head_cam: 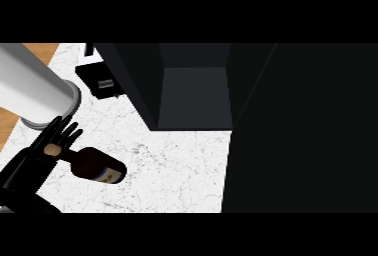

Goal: Pick up the wine, place it into the cabinet and close the cabinet

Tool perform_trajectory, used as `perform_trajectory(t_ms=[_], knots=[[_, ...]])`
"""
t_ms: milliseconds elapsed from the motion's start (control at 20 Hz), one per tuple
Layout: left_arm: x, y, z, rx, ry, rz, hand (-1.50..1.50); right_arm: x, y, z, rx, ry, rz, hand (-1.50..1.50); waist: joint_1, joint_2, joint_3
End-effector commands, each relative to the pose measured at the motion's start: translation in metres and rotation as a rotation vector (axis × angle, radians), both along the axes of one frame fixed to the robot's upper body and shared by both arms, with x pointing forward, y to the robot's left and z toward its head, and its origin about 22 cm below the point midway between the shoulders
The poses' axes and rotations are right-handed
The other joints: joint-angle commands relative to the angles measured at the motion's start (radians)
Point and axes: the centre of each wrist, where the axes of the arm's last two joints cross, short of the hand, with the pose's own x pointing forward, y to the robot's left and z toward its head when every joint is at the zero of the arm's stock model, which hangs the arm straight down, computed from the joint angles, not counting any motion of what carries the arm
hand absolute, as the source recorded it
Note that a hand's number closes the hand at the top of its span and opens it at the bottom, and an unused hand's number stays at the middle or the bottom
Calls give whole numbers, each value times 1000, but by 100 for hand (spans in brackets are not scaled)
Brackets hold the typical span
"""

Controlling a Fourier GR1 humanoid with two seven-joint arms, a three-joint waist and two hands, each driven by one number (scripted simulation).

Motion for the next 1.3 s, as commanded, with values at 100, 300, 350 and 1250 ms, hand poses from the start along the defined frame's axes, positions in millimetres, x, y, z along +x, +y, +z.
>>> perform_trajectory(t_ms=[100,300,350,1250], knots=[[10,-6,-18,-12,18,-44,-150,-32,-5,14,36,-59,50,-150,0,0,0],[-2,-1,-21,-16,15,-13,-150,-39,-3,24,17,-37,57,-150,3,-1,0],[-8,-4,-23,-19,-8,-20,-150,-24,-11,20,22,-50,36,-150,6,0,0],[10,-18,-70,13,31,-47,-150,-35,-4,19,15,-37,45,-150,2,-1,0]])
